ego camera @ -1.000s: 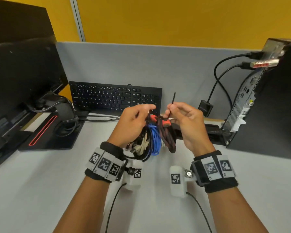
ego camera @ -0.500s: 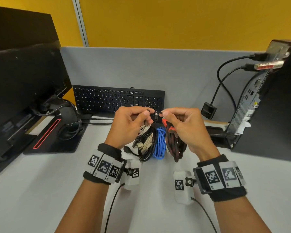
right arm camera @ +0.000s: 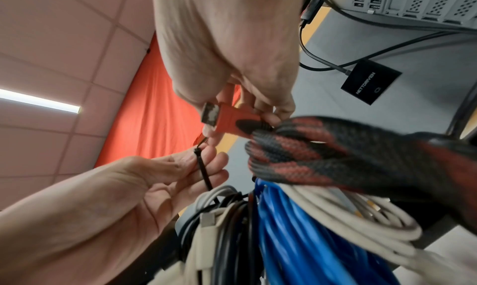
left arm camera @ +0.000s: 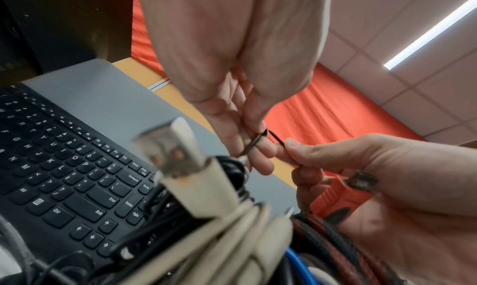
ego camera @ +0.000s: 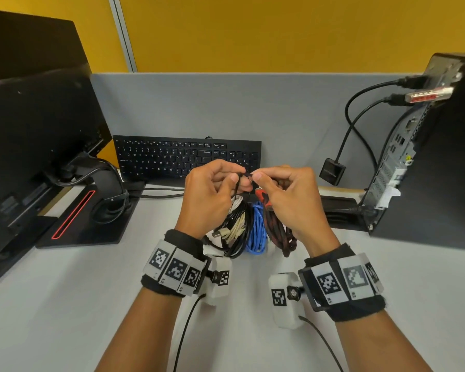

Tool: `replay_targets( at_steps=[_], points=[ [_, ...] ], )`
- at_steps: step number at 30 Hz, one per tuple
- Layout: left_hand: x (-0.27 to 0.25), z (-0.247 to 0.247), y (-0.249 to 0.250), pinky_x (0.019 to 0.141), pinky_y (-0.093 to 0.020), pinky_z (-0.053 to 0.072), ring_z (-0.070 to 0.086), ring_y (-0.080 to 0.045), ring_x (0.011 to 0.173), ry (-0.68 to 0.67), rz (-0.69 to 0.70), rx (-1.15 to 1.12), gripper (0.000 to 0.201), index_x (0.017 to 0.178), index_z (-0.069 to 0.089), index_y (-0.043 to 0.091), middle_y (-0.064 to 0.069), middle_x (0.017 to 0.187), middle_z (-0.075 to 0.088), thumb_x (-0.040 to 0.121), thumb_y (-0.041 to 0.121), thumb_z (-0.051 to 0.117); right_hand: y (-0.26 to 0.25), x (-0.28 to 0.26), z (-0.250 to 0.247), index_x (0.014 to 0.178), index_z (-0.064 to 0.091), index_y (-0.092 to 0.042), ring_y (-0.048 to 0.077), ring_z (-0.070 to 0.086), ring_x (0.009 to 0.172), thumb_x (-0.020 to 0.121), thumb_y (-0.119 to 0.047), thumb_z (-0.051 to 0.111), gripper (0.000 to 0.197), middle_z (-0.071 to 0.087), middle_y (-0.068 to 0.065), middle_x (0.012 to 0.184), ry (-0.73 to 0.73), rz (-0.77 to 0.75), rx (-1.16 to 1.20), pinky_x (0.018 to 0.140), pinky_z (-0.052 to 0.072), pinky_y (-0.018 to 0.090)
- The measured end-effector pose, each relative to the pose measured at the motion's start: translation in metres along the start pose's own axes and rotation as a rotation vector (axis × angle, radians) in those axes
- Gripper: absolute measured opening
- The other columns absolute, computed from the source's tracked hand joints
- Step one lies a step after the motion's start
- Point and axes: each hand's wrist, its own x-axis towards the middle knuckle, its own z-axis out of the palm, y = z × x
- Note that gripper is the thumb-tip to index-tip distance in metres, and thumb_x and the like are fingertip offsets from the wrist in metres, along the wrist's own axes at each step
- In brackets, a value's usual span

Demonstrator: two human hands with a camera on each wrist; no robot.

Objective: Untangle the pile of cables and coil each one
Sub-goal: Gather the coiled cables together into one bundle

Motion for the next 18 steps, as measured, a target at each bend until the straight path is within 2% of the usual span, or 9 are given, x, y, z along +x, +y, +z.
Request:
replay_targets(
  at_steps=[3,8,13,18],
  points=[
    [-0.0009,0.0,0.0008,0.082,-0.041,0.062,0.076,-0.024,0.086,-0.005,-0.013,-0.034,0.018,0.104,0.068,0.007,-0.013,0.09,0.076,0.099,-0.002,0.054,0.0008,0.0009,-0.0001,0.1,0.081,-0.017,0.027,0.069,0.088,0.092,-0.019,0.073,0.011,0.073,0.009,0.094,0.005,-0.005,-0.033,0.081,0.059,0.045],
    [-0.001,0.0008,0.001,0.081,-0.039,0.062,0.076,-0.023,0.087,-0.007,-0.009,-0.026,0.018,0.103,0.068,0.009,-0.012,0.089,0.076,0.099,-0.002,0.055,0.0025,0.0015,-0.0016,0.102,0.081,-0.017,0.018,0.069,0.085,0.093,-0.02,0.073,0.012,0.073,0.002,0.09,0.007,-0.016,-0.072,0.08,0.06,0.036],
    [-0.0008,0.0021,0.0006,0.081,-0.04,0.062,0.076,-0.02,0.087,-0.003,0.021,0.02,0.018,0.103,0.067,0.01,-0.011,0.09,0.076,0.098,-0.002,0.055,0.0029,0.0022,-0.0022,0.099,0.081,-0.018,0.017,0.069,0.082,0.093,-0.021,0.073,0.011,0.073,0.0,0.088,0.007,-0.019,-0.09,0.076,0.059,0.028],
    [-0.0013,0.0037,-0.0002,0.081,-0.042,0.062,0.076,-0.02,0.086,0.01,0.027,0.034,0.017,0.104,0.067,0.008,-0.012,0.091,0.075,0.099,-0.002,0.055,0.0014,0.0023,-0.0035,0.098,0.081,-0.019,0.02,0.067,0.081,0.092,-0.022,0.073,0.01,0.073,0.002,0.087,0.003,-0.019,-0.113,0.077,0.059,0.033]
  ],
)
